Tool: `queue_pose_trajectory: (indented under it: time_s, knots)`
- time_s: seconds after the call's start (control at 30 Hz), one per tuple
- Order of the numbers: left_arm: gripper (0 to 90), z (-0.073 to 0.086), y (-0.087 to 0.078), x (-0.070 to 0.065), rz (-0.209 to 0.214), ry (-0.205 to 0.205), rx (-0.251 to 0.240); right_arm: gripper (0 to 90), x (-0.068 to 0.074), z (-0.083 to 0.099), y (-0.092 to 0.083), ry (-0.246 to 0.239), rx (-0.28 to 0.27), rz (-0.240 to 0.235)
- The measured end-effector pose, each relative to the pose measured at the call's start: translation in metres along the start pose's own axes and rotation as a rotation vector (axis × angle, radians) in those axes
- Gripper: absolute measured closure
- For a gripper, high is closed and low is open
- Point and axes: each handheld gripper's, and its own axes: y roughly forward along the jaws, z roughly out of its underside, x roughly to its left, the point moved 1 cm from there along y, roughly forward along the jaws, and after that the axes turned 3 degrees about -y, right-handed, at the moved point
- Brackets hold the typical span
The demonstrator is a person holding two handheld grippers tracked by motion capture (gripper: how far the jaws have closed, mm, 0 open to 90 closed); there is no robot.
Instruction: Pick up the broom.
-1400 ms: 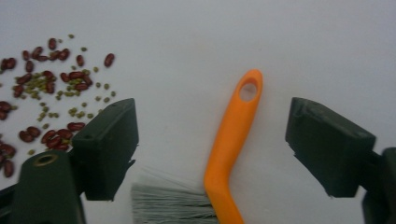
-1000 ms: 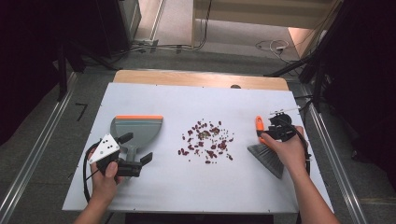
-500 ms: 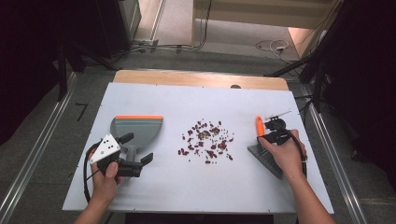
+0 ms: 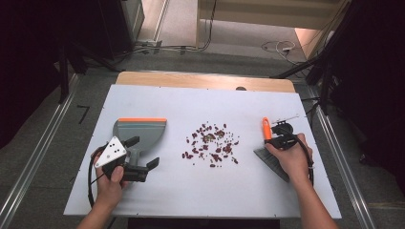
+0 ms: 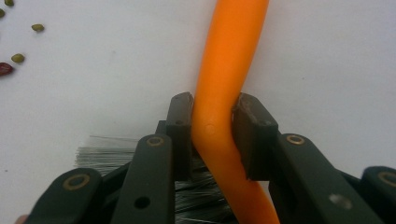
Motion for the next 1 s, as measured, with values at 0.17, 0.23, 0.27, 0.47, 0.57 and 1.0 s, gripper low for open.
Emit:
queue_pose_trajectory:
  time_s: [0.17,0.23,0.27,0.47,0.57,1.0]
  knots:
    - [0.0,-0.001,0.0,-0.001,-0.001,-0.001,-0.003,67.5,0.0,0.007,-0.001,0.01,-0.064,-0.006]
    - [0.0,-0.001,0.0,-0.001,0.0,-0.002,-0.007,67.6,-0.001,0.012,-0.007,0.014,-0.143,-0.025]
    - [0.0,-0.001,0.0,-0.001,0.001,-0.004,-0.008,67.6,-0.002,0.014,-0.01,0.029,-0.175,-0.033]
    - [0.0,-0.004,0.0,-0.006,0.012,0.004,-0.02,67.7,-0.012,0.029,-0.023,0.07,-0.388,-0.099]
    - [0.0,-0.005,0.0,-0.008,0.014,0.009,-0.028,67.9,-0.019,0.036,-0.03,0.121,-0.493,-0.14]
    - [0.0,-0.009,0.004,-0.015,0.014,0.019,-0.047,68.8,-0.017,0.044,-0.063,0.176,-0.768,-0.267]
